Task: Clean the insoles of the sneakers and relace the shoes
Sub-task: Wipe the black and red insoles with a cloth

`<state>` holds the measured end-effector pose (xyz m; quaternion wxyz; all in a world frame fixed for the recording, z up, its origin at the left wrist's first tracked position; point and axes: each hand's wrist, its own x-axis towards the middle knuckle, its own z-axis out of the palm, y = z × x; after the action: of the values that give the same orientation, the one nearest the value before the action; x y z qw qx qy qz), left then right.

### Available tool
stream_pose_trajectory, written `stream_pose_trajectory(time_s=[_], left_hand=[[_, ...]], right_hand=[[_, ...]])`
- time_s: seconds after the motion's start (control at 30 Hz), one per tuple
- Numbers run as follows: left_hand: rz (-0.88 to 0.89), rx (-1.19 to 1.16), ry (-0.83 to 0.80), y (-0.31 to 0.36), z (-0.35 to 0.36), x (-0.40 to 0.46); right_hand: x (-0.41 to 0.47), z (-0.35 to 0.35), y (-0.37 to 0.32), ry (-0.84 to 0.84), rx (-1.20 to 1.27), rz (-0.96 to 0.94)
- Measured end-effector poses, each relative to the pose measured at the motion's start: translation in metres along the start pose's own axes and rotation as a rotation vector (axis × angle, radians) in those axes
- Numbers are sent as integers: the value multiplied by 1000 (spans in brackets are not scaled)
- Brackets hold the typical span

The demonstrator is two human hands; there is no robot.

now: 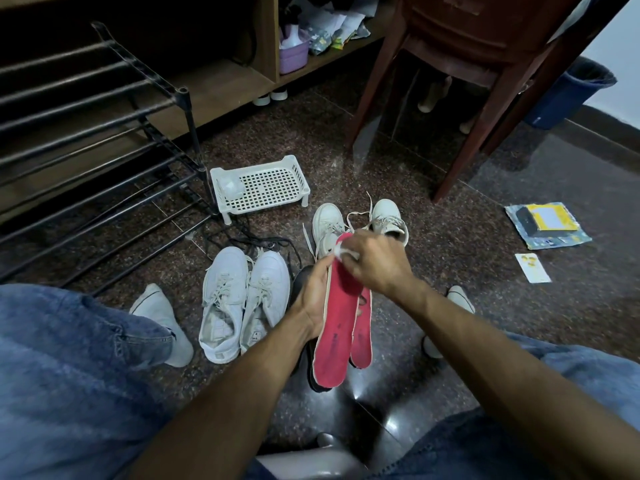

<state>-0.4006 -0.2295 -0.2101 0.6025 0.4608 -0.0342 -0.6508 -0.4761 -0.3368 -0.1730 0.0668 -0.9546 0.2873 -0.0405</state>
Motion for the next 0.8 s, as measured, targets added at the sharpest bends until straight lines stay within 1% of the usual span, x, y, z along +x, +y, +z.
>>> stream_pose_trajectory(time_s=[0.07,0.1,0.13,0.27,0.37,0.43,0.47,0.53,0.6,0.63,0.8], left_hand=[[-32,63,-30,-3,2,-3],[-39,88,-36,-5,2,-4],[-39,91,-39,-5,3,-5],[18,-28,-11,4,2,-1],[18,-23,28,6,-3,7],[-14,-3,41,2,-5,7],[-27,9,44,0,-4,9],[-24,51,54,-5,0,11],[-25,60,63,-7,2,13],[-24,63,77,-7,1,16],[-37,62,180,-2,-4,23]], right_hand=[[12,-7,6,37,9,171],[15,-11,9,46,22,212],[16,-14,11,46,29,201],[-3,-3,4,-77,5,-58],[-26,3,-1,-220,55,-213],[-31,2,1,-270,27,-268],[-27,1,3,-258,-22,-246],[-11,2,12,-197,-113,-81],[3,2,23,-150,-111,72],[4,4,25,-157,-93,76],[-34,15,2,-327,31,-227]])
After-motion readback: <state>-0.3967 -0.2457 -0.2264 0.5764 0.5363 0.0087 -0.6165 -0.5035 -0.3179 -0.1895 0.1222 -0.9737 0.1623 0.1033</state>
